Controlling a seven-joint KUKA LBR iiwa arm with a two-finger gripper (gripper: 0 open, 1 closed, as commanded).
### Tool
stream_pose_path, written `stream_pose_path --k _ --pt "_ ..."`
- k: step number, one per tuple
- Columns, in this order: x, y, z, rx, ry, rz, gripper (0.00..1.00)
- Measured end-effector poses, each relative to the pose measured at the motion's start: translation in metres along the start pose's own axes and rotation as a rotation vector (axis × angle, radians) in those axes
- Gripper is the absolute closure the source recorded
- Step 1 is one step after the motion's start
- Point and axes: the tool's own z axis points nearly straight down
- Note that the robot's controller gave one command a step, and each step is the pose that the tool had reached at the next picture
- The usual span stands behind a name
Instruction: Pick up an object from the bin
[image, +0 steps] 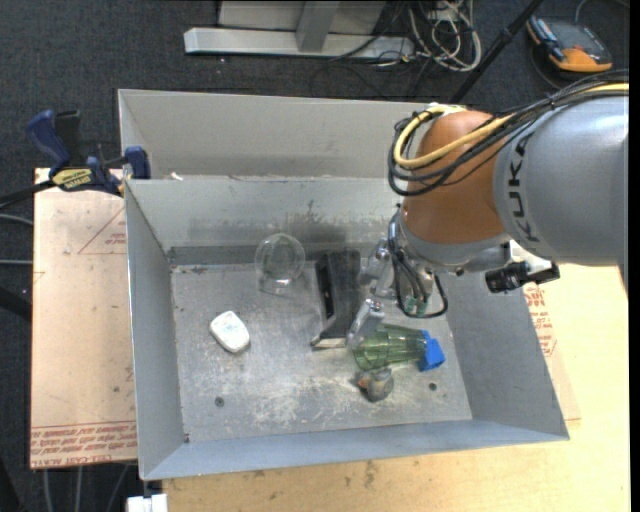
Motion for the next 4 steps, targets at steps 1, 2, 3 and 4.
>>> stream_pose_path --k 1,2,3,4 --pt "0.018 -0.015 0.01 0.003 0.011 -0.038 0.0" --pt "-0.019 -0.088 0.082 -0.008 0.003 0.053 1.0" --pt "-0.02 -0.088 0.082 -0.008 0.002 0.053 1.0" --pt "-0.023 -0.09 0.083 -0.013 0.007 0.009 1.0"
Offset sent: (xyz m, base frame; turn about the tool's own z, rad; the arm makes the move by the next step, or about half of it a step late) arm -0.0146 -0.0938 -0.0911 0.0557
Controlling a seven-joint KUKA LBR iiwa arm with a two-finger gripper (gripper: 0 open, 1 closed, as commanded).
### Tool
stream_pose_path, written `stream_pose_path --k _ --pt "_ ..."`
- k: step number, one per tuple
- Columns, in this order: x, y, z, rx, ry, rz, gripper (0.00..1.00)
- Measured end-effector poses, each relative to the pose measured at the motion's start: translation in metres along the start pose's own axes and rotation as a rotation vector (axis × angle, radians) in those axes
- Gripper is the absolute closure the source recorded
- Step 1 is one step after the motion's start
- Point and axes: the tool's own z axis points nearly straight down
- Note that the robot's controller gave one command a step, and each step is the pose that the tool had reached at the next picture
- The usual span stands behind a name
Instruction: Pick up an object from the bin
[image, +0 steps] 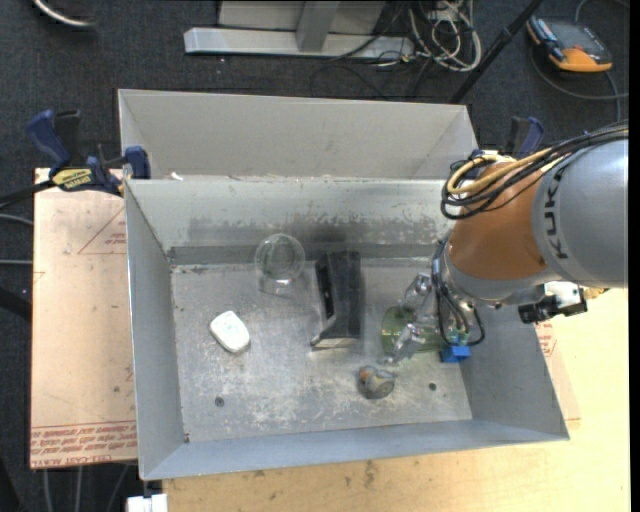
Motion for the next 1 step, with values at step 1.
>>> stream_pose_path --k 1 --pt "-0.0009 -0.0119 -0.1672 0.011 -0.013 0.009 1.0"
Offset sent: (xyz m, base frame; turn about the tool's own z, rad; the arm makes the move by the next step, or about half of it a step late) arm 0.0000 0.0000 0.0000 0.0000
